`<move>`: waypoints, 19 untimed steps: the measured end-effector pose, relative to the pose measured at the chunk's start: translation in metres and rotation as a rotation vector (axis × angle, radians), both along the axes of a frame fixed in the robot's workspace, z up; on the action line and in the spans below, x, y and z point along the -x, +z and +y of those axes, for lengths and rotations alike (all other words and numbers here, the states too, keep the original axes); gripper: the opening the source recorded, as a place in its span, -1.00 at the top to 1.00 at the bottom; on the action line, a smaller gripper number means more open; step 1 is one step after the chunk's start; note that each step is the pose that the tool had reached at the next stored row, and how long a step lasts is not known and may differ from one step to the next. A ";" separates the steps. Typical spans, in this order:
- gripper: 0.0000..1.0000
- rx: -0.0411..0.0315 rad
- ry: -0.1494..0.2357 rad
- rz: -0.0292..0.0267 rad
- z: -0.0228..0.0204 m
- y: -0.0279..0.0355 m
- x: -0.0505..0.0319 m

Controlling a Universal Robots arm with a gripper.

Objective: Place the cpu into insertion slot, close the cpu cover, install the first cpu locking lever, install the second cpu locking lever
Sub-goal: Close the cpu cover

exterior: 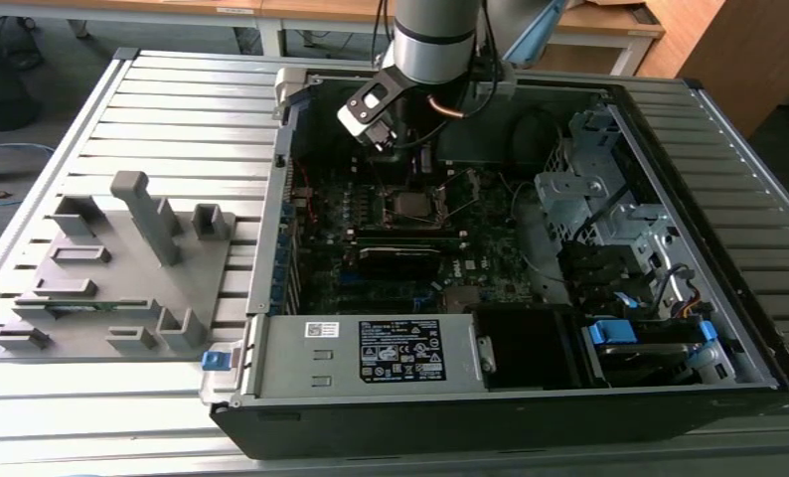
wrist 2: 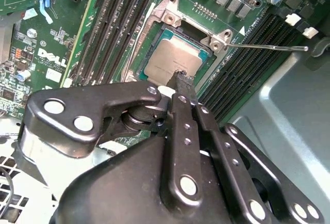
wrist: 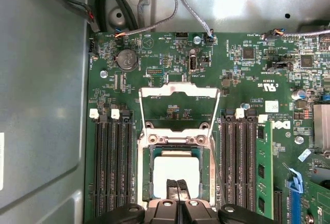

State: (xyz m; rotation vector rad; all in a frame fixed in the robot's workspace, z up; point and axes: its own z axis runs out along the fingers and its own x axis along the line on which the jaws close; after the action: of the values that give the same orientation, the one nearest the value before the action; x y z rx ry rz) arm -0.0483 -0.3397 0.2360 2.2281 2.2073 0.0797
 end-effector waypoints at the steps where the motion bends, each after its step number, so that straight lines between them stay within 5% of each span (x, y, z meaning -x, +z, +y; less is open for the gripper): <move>1: 0.79 0.0000 0.000 0.0000 0.0000 0.0012 0.0000; 9: 0.79 0.0000 0.000 0.0000 0.0000 0.0114 0.0000; 19: 0.79 0.0003 0.000 0.0002 0.0000 0.0135 0.0000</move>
State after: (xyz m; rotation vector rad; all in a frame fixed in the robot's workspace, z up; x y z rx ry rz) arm -0.0483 -0.3397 0.2495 2.2281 2.2073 0.0791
